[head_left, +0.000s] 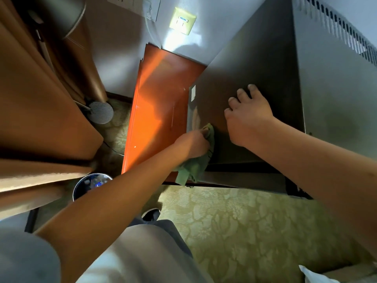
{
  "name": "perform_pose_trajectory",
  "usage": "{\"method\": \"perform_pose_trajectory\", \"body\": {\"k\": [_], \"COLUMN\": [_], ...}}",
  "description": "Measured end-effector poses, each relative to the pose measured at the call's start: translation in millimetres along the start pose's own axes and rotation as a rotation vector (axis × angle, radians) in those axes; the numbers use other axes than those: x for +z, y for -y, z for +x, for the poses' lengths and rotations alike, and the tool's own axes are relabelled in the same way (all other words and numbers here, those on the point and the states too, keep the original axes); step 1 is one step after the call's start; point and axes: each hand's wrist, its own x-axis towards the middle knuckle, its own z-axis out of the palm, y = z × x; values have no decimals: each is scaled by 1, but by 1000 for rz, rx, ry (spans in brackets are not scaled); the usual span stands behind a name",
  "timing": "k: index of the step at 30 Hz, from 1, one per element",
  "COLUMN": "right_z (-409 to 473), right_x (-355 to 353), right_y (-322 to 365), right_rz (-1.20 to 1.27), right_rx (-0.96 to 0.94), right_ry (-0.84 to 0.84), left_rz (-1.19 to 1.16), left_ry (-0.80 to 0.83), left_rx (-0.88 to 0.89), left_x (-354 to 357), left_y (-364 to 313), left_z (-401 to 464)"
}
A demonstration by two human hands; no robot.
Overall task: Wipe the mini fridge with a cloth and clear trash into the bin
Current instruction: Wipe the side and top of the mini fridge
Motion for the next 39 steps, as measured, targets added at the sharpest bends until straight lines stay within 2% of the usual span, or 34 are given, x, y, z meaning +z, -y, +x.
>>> {"method": "perform_pose_trajectory", "body": {"k": [4, 7, 11, 14, 18, 20, 22, 24, 28, 30, 39], "right_z": [-13, -26, -47, -61, -74, -78, -81, -83, -82, -83, -88], "right_x": [4, 4, 7, 21, 37, 41, 45, 48, 55, 58, 58], "right_y": [9, 13, 21, 28, 35, 39, 44, 51, 61, 64, 70], "right_rz": [7, 50, 76, 63, 4, -9, -14, -13, -23, -23, -58], "right_rx": [4, 3, -8, -19, -21, -12, -8, -19, -42, -44, -22], "right_ry": [-32, -67, -111, -126, -164, -186, -210, -227, -257, -268, -285], "left_rz": [-166, -57, -54, -65, -126, -103, -67, -32, -51, -70, -56], "left_ry": [-163, -261, -149, -147, -284, -395, -441, -438, -299, -295, -588], "left_rx": [159, 159, 3, -7, 125, 214, 230, 186, 23, 16, 276], "left_x": [-11, 4, 39, 63, 72, 69, 70, 77, 99, 106, 118], "left_y": [-20, -13, 17, 26, 14, 4, 0, 7, 36, 41, 14], "left_z": [-22, -32, -45, -59, -78, -80, -75, -66, -58, -60, -78]}}
